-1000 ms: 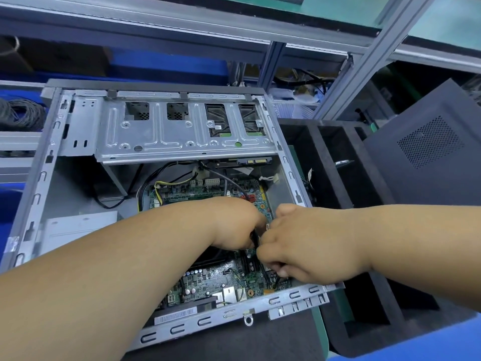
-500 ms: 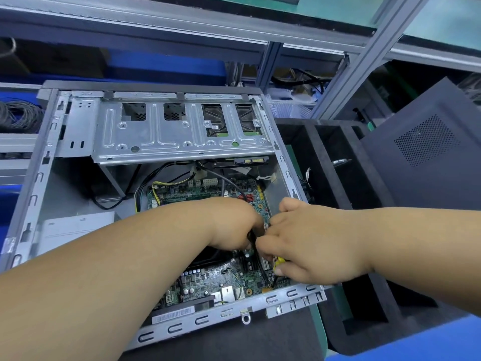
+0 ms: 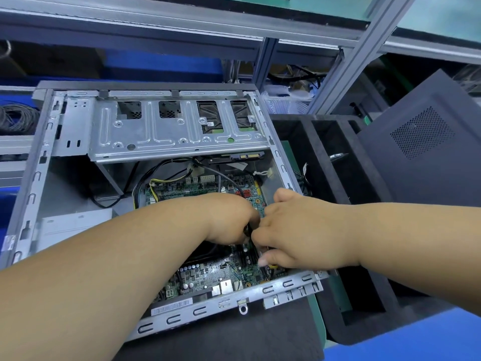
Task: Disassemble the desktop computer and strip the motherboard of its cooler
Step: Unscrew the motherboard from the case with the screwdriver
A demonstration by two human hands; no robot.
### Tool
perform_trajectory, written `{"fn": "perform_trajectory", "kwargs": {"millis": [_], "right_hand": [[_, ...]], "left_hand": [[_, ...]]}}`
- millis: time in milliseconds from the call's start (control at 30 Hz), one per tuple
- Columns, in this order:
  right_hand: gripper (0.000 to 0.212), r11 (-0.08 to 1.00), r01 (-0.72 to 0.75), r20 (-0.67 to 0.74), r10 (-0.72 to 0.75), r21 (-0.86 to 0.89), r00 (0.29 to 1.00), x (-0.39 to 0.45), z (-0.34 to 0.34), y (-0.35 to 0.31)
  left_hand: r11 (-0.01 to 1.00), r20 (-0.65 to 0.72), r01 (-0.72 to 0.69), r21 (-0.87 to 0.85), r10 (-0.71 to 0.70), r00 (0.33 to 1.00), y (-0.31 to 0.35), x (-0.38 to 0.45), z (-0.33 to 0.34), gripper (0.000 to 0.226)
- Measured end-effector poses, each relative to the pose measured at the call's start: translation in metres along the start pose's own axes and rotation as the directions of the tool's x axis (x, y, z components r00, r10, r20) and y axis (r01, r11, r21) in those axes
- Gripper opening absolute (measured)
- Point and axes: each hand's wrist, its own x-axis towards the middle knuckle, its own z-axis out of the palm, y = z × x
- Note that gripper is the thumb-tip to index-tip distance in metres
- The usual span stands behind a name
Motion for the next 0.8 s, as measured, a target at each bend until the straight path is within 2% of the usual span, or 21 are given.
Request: {"fn": "perform_trajectory", "kwargs": {"millis": [100, 200, 300, 367, 467, 567, 667, 733, 800], "right_hand": [[0.020, 0.998, -0.017, -0.024, 0.018, 0.066, 1.000, 0.0000, 0.0033, -0.0015], [0.027, 0.996, -0.027, -0.030, 0.030, 0.087, 0.999, -0.0023, 0.0032, -0.0030], [0.035, 0.999, -0.048, -0.069, 0.047, -0.003, 0.996, -0.0032, 0.0048, -0.0029], [0.032, 0.998, -0.046, -0.068, 0.044, -0.041, 0.997, -0.0027, 0.0056, -0.0019], [0.021, 0.997, -0.027, -0.041, 0.030, 0.068, 0.999, -0.0009, 0.0037, -0.0008], [0.016, 0.992, -0.017, -0.015, 0.019, 0.123, 1.000, -0.0008, 0.0022, -0.0006], [0.025, 0.999, -0.022, -0.018, 0.023, 0.044, 1.000, -0.0037, 0.0041, -0.0006], [0.033, 1.000, -0.018, -0.024, 0.018, -0.014, 1.000, -0.0051, 0.0050, -0.0003], [0.028, 1.000, -0.016, -0.024, 0.016, -0.007, 1.000, -0.0057, 0.0068, 0.0011]], "left_hand": [[1.000, 0.002, -0.001, 0.012, 0.001, 1.000, 0.0006, 0.0005, 0.0003, 0.019], [1.000, 0.007, -0.003, 0.008, 0.003, 1.000, 0.0013, 0.0014, 0.0002, 0.022], [0.999, 0.000, 0.001, 0.051, -0.001, 1.000, 0.0011, 0.0020, 0.0017, 0.023], [0.998, -0.003, 0.005, 0.063, -0.005, 1.000, 0.0011, 0.0021, 0.0022, 0.024], [0.999, -0.003, 0.003, 0.053, -0.002, 1.000, 0.0004, 0.0024, 0.0018, 0.018], [0.999, -0.016, 0.006, 0.052, -0.005, 1.000, 0.0001, 0.0027, 0.0031, 0.026], [1.000, -0.022, 0.010, 0.026, -0.009, 1.000, 0.0004, 0.0015, 0.0028, 0.006], [1.000, -0.016, 0.012, 0.006, -0.012, 1.000, 0.0006, 0.0008, 0.0021, 0.018], [1.000, -0.010, 0.010, 0.005, -0.010, 1.000, 0.0008, 0.0006, 0.0010, 0.021]]}}
